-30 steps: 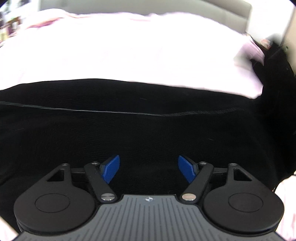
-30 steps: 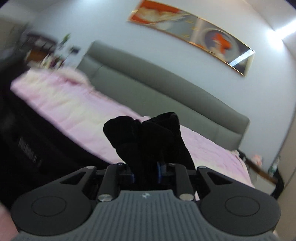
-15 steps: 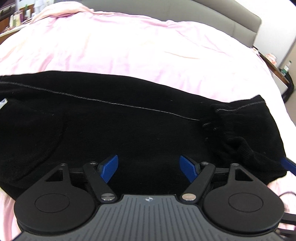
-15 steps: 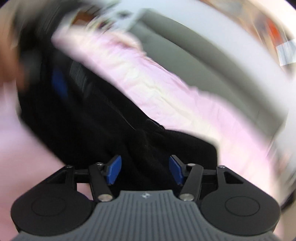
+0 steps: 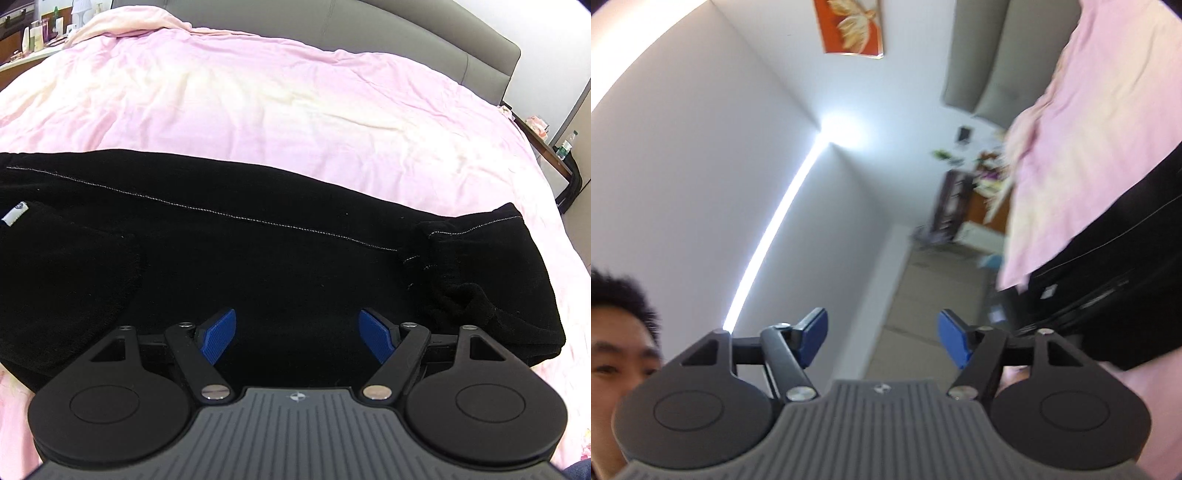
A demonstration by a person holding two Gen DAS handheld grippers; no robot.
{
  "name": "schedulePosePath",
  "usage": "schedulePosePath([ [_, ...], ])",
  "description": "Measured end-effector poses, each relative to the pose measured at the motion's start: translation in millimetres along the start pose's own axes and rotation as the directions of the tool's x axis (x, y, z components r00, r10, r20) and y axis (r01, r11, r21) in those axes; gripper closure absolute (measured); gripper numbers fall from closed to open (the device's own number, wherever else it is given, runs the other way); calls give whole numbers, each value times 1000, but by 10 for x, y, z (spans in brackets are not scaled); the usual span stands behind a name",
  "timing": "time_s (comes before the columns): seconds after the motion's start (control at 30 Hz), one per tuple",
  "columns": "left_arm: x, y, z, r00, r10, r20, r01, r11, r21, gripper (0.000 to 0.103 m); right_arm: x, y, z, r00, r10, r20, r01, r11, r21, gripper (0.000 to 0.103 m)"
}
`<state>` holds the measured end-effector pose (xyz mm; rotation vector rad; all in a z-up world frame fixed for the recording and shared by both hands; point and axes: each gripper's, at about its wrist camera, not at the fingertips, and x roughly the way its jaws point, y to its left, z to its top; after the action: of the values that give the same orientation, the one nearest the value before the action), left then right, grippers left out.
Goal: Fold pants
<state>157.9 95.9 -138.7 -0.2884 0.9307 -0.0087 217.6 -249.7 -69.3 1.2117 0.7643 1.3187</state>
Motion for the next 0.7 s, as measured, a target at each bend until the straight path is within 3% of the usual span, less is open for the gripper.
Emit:
schedulePosePath([
  [0.07,-49,37,-6,1000,1,6,-1,1000,-3,14,92,-3,7,1000,-19,-19,19,999,-35,23],
  [0.1,-70,58,-15,1000,3,7,-3,1000,-5,14,94,-60,71,997,-75,-17,74,996,-57,20],
  [0.13,-87,75,-24,1000,4,6,-4,1000,-4,14,51,-150,44,986,-168,-5,168,983,-77,20],
  [0.17,-104,83,-43,1000,9,3,-9,1000,3,14,-76,-270,4,959,-282,17,283,955,-93,20],
  [0.2,-108,78,-36,1000,18,-1,-18,1000,15,14,-104,-399,22,908,-415,49,418,902,-107,22],
  [0.23,-101,46,-12,1000,29,-6,-29,999,32,14,-134,-541,41,820,-567,78,572,807,-146,23],
  [0.3,-99,-12,-12,999,44,-5,-43,997,67,14,-159,-704,63,634,-755,166,768,592,-243,28],
  [0.33,-101,-34,-15,999,49,-3,-48,996,81,14,-186,-763,53,529,-818,226,837,460,-297,29],
  [0.37,-102,-52,-19,999,52,0,-52,994,91,14,-226,-813,62,450,-850,273,875,357,-328,31],
  [0.4,-83,-94,-7,998,57,2,-57,993,101,14,-234,-840,56,385,-865,321,895,264,-360,31],
  [0.43,-65,-128,-1,998,60,3,-60,992,108,14,-249,-859,48,336,-868,365,905,190,-381,31],
  [0.53,-6,-239,23,998,56,3,-56,990,129,14,-337,-1008,161,241,-862,445,929,71,-364,32],
  [0.67,79,-445,64,999,52,9,-53,982,183,14,-710,-1200,187,127,-856,501,955,-30,-294,33],
  [0.7,121,-518,80,999,51,12,-53,979,196,14,-745,-1244,222,118,-860,496,958,-33,-285,35],
])
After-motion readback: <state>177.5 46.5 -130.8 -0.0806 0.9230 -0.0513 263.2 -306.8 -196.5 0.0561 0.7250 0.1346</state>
